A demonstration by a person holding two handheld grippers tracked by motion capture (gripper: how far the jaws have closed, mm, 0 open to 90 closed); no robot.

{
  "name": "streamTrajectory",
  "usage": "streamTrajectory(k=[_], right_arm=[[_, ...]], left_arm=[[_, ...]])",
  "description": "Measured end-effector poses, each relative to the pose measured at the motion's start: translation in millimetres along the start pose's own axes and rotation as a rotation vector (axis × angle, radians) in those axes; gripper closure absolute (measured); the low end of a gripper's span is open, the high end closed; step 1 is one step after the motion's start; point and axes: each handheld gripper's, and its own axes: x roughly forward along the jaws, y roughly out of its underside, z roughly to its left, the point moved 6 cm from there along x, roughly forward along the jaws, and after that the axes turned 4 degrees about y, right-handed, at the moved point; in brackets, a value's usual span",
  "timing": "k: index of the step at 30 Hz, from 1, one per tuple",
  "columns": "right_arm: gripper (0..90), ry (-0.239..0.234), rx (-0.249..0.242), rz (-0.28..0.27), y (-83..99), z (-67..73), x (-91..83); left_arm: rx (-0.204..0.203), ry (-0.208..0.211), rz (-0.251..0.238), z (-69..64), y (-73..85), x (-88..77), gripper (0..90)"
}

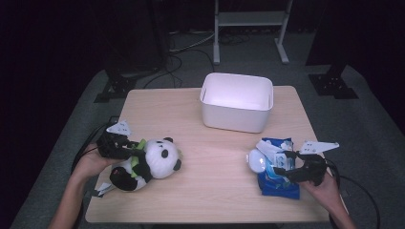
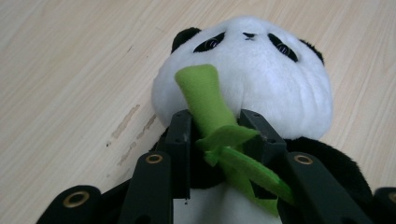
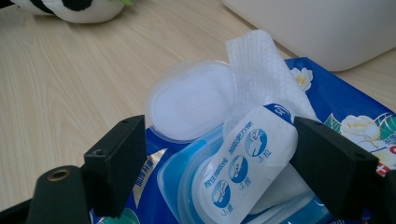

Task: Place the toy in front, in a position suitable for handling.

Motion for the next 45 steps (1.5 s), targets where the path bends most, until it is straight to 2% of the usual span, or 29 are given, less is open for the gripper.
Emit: streamTrajectory(k=[5, 13, 14, 19, 20, 21, 22, 23, 25, 27, 28, 29, 31, 37, 38, 39, 43, 45], right_arm=[[18.3, -0.001, 0.006, -0.004, -0.1, -0.8, -0.7], [18.3, 0.0, 0.013, -0.011, -0.5, -1.6, -3.4], [18.3, -0.001, 0.011, -0.013, -0.6, -1.8, -3.7], [18.3, 0.001, 0.012, -0.018, -0.9, -2.9, -6.5], [18.3, 0.001, 0.012, -0.018, -0.9, -2.9, -6.5], [18.3, 0.003, 0.011, -0.017, -0.7, -3.5, -7.3], [18.3, 0.003, 0.013, -0.017, -0.6, -3.7, -7.6], [18.3, 0.002, 0.014, -0.016, -0.4, -3.9, -7.9], [18.3, 0.004, 0.013, -0.013, 0.1, -4.2, -8.3], [18.3, 0.005, 0.014, -0.013, 0.5, -4.6, -8.5], [18.3, 0.007, 0.014, -0.014, 0.5, -4.8, -8.7], [18.2, 0.01, 0.01, -0.013, 0.6, -5.3, -9.3], [18.3, 0.012, 0.009, -0.011, 0.5, -5.7, -10.3], [18.3, 0.026, 0.011, -0.01, 0.9, -10.2, -13.1], [18.3, 0.026, 0.014, -0.007, 1.2, -10.9, -13.3], [18.3, 0.027, 0.015, -0.005, 1.2, -11.7, -13.2], [18.3, 0.035, 0.011, 0.006, -1.0, -14.1, -12.7], [18.6, 0.038, 0.009, 0.011, -2.4, -15.0, -11.7]], left_arm=[[0.022, 0.017, -0.014, -6.2, -12.7, -1.6, 66.3], [0.086, 0.061, -0.042, -24.7, -46.2, 3.7, 66.7], [0.086, 0.061, -0.042, -24.7, -46.2, 3.7, 66.7], [0.138, 0.096, -0.071, -45.1, -77.9, 10.9, 66.8], [0.138, 0.096, -0.071, -45.1, -77.9, 10.9, 66.8], [0.164, 0.109, -0.075, -53.3, -88.8, 14.0, 66.8], [0.164, 0.109, -0.075, -53.3, -88.8, 14.0, 66.8], [0.183, 0.122, -0.081, -62.0, -99.6, 18.7, 66.8], [0.201, 0.138, -0.084, -71.0, -109.3, 24.8, 66.7], [0.22, 0.153, -0.083, -79.0, -117.7, 32.5, 66.7], [0.22, 0.153, -0.083, -79.0, -117.7, 32.5, 66.7], [0.228, 0.172, -0.081, -86.4, -125.0, 41.1, 66.7], [0.25, 0.188, -0.073, -92.4, -131.1, 49.6, 66.7], [0.259, 0.233, -0.068, -108.0, -140.5, 74.0, 66.7], [0.259, 0.233, -0.068, -108.0, -140.5, 74.0, 66.7], [0.27, 0.248, -0.061, -112.7, -140.6, 80.8, 66.7], [0.294, 0.264, -0.042, -120.5, -136.7, 93.9, 65.9], [0.284, 0.268, -0.047, -122.5, -133.9, 97.0, 65.0]])
